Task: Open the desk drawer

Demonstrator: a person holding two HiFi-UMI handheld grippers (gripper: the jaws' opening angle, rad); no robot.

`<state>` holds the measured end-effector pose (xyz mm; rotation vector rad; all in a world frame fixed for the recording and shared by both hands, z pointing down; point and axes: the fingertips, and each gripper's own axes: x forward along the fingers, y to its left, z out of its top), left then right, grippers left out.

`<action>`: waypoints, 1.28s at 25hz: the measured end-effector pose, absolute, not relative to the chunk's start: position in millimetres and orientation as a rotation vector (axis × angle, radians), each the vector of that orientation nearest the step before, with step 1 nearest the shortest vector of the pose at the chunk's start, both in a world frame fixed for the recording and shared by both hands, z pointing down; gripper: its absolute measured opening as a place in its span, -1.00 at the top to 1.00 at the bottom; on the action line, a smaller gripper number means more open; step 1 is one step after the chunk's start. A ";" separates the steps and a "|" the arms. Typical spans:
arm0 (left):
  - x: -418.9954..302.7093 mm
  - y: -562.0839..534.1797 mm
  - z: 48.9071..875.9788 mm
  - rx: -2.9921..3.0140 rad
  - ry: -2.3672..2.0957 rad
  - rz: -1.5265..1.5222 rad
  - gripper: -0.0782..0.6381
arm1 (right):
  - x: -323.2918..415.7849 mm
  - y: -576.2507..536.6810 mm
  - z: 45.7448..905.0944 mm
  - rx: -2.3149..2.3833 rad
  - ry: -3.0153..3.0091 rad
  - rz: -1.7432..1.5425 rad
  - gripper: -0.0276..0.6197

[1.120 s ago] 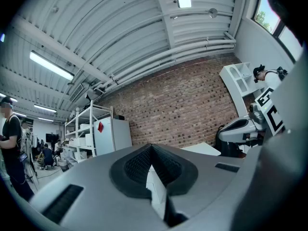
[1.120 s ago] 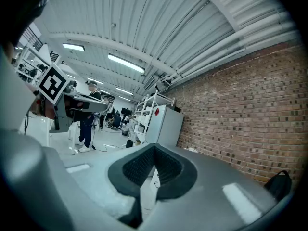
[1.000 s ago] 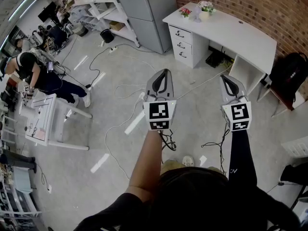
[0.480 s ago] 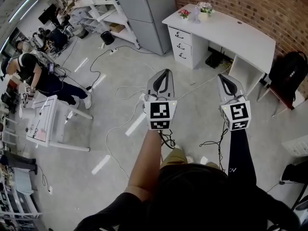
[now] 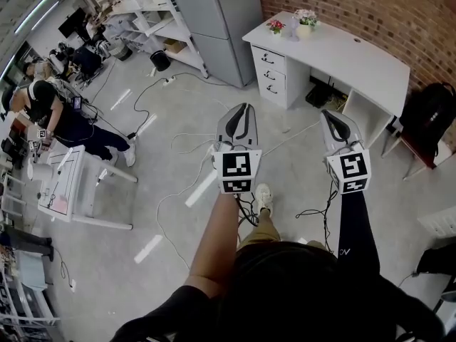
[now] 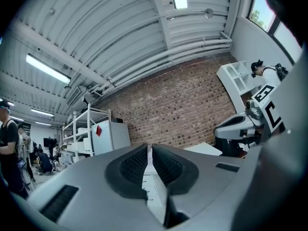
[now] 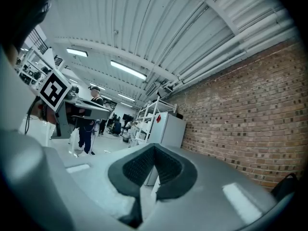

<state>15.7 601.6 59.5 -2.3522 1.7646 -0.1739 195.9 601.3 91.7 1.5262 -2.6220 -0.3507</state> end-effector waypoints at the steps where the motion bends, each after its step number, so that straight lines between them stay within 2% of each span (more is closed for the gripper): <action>1: 15.1 598.0 60.0 -2.363 1.754 -0.169 0.71 | 194.6 597.6 91.6 1.527 -2.621 -0.352 0.92; 3: 14.7 588.9 59.6 -2.378 1.728 -0.153 0.40 | 191.4 588.0 91.0 1.530 -2.620 -0.350 0.92; 5: 14.1 577.4 57.6 -2.370 1.703 -0.135 -0.03 | 186.9 575.9 91.1 1.529 -2.618 -0.351 0.92; 6: 13.7 571.5 57.1 -2.364 1.688 -0.128 -0.15 | 184.4 569.4 91.5 1.527 -2.616 -0.353 0.92; 11: 16.4 538.3 66.5 -2.441 1.599 -0.111 -0.48 | 176.8 536.2 98.5 1.527 -2.590 -0.348 0.92; 15: 14.7 504.7 78.1 -2.478 1.567 -0.115 -0.54 | 173.9 506.0 110.3 1.535 -2.569 -0.329 0.91; 32: 3.4 361.2 81.2 -2.532 1.517 -0.098 -0.53 | 165.1 377.4 111.7 1.594 -2.492 -0.314 0.92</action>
